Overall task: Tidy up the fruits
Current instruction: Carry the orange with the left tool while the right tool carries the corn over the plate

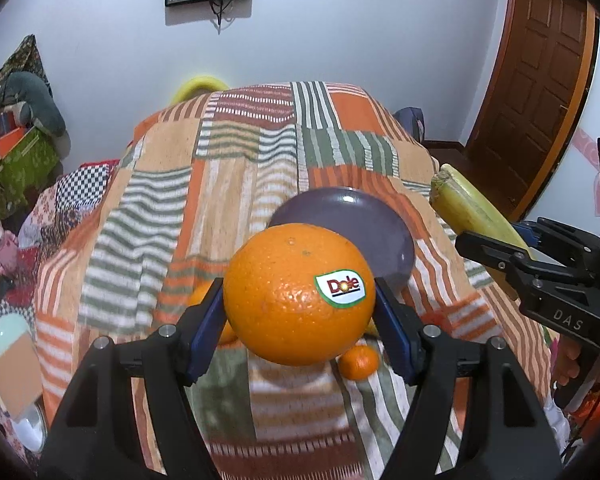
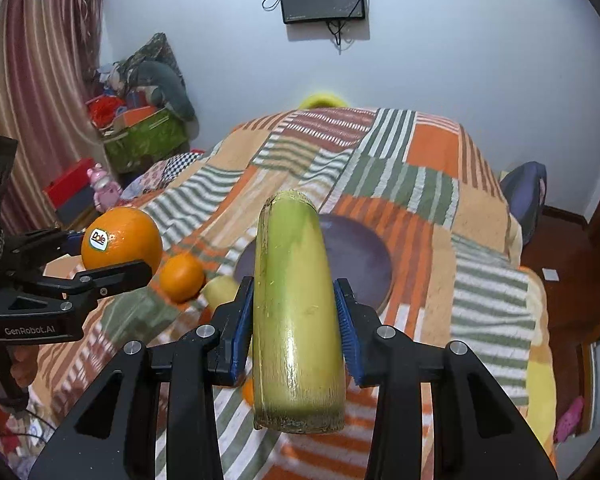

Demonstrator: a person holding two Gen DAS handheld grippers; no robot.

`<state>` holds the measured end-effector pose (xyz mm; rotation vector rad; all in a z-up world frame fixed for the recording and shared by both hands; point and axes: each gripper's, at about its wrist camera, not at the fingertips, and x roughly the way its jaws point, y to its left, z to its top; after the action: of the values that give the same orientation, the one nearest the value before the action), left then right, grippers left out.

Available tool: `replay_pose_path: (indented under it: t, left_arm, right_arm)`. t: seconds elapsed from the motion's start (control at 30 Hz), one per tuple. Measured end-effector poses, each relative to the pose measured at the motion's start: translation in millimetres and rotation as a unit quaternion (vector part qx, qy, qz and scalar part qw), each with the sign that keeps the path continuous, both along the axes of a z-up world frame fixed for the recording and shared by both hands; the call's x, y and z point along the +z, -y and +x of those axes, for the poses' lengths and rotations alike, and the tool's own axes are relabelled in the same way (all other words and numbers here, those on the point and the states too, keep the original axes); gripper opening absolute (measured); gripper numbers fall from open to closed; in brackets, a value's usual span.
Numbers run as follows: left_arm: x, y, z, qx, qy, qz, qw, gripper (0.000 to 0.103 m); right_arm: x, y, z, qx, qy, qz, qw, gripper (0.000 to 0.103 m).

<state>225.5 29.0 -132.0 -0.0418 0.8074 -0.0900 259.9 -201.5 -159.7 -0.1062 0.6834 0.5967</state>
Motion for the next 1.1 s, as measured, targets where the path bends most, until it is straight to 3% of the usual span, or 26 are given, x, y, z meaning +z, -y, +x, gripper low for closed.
replay_pose_path:
  t: [0.53,1.1]
  left_arm:
    - [-28,-5,86,-0.007,-0.031,0.013,0.9994,0.070]
    - [-88,-11,152,-0.030,-0.107,-0.001,0.9938,0.070]
  right_arm:
    - [-21,-26,61,-0.002,-0.011,-0.014,1.000,0.035]
    - [-70,-59,101,0.014,-0.053,-0.075,0.996,0.035]
